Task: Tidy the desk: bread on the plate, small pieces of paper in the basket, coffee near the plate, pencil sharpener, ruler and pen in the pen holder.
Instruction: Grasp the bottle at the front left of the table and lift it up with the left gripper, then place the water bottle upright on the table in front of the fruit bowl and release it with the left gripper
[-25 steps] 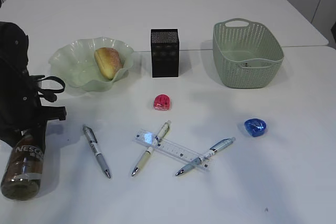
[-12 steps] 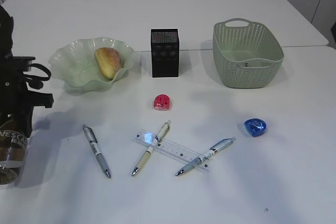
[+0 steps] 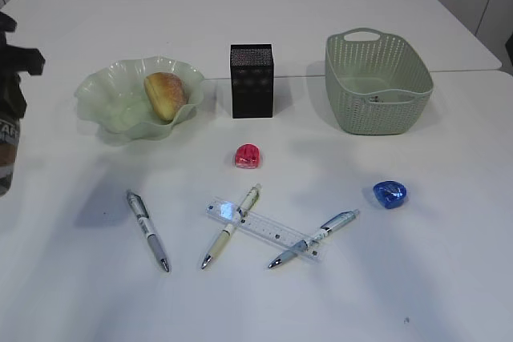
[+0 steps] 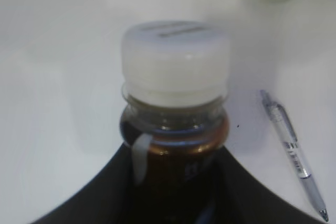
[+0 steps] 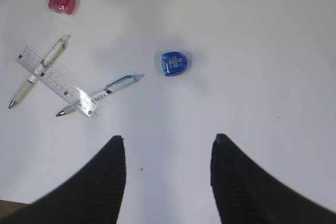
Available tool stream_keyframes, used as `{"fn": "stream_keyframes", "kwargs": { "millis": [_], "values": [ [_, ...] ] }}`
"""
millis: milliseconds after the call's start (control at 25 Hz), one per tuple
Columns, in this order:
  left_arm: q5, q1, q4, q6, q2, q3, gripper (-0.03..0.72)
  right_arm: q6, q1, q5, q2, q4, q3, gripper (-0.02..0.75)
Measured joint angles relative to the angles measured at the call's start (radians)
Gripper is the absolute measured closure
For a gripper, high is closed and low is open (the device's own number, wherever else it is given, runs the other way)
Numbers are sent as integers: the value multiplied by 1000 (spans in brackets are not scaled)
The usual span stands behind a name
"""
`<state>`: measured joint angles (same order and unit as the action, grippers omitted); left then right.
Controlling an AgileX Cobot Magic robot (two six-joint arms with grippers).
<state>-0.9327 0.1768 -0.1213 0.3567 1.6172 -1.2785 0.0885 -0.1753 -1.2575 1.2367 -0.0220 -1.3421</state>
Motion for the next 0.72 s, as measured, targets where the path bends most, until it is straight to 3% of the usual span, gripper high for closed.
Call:
{"fn": "stream_keyframes", "kwargs": {
  "millis": [400,720],
  "values": [
    [201,0,-110,-16,-178,18,447,0,0,0,0,2,0,318],
    [593,0,-131,-17,-335,289,447,0,0,0,0,4,0,318]
  ]
}}
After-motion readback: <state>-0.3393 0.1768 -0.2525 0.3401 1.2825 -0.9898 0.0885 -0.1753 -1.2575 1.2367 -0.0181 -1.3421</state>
